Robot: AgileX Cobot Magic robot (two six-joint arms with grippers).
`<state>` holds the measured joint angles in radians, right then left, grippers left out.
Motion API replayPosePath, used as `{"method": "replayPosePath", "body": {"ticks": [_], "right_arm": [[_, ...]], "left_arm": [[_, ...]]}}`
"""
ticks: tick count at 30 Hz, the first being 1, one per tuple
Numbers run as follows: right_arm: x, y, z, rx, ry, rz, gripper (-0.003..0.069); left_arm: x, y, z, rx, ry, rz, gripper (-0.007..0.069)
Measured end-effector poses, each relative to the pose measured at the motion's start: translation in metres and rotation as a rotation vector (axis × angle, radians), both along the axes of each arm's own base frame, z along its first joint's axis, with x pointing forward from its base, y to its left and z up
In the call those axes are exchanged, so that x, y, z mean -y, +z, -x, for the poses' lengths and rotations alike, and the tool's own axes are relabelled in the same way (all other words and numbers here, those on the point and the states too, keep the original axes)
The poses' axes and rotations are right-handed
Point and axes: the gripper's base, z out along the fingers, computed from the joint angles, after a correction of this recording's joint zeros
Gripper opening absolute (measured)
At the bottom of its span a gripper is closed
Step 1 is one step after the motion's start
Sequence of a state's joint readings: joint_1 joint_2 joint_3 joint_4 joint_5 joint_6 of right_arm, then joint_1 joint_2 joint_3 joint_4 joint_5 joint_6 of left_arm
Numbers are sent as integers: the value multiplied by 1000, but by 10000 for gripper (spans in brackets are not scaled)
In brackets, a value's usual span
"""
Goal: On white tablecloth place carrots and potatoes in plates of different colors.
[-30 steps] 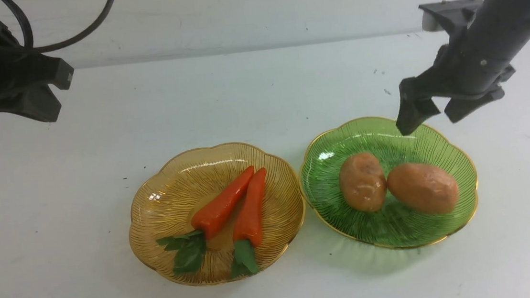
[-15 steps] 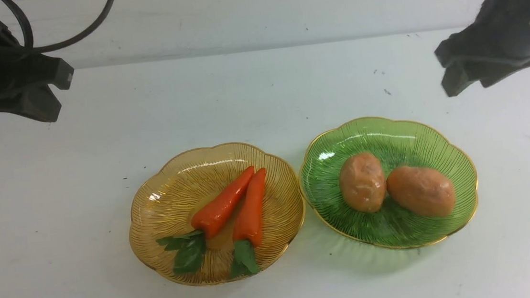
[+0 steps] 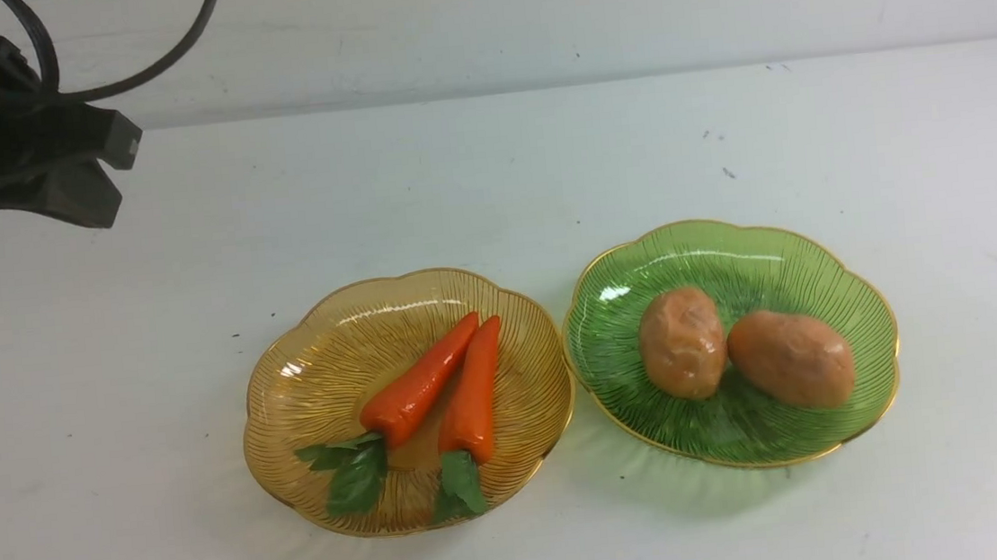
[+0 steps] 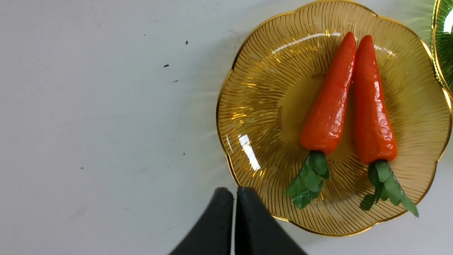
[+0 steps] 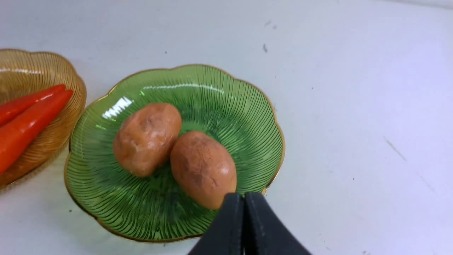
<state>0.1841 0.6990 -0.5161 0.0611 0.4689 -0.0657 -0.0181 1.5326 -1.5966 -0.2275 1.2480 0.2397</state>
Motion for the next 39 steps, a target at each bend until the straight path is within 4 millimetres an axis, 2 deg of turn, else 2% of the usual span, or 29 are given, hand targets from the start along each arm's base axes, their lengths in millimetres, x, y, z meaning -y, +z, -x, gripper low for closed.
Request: {"method": "replayPosePath", "body": {"ticks": [4, 27, 32, 39], "right_arm": [[2, -11, 2, 53, 3, 31, -15], [2, -11, 3, 50, 4, 37, -15], [9, -3, 32, 189, -25, -13, -15], [24, -39, 59, 270, -161, -39, -15]], "left_arm": [[1, 0, 0, 2, -8, 6, 0], [1, 0, 0, 2, -11, 9, 0], [2, 0, 0, 2, -12, 15, 0], [3, -1, -1, -2, -14, 28, 0]]}}
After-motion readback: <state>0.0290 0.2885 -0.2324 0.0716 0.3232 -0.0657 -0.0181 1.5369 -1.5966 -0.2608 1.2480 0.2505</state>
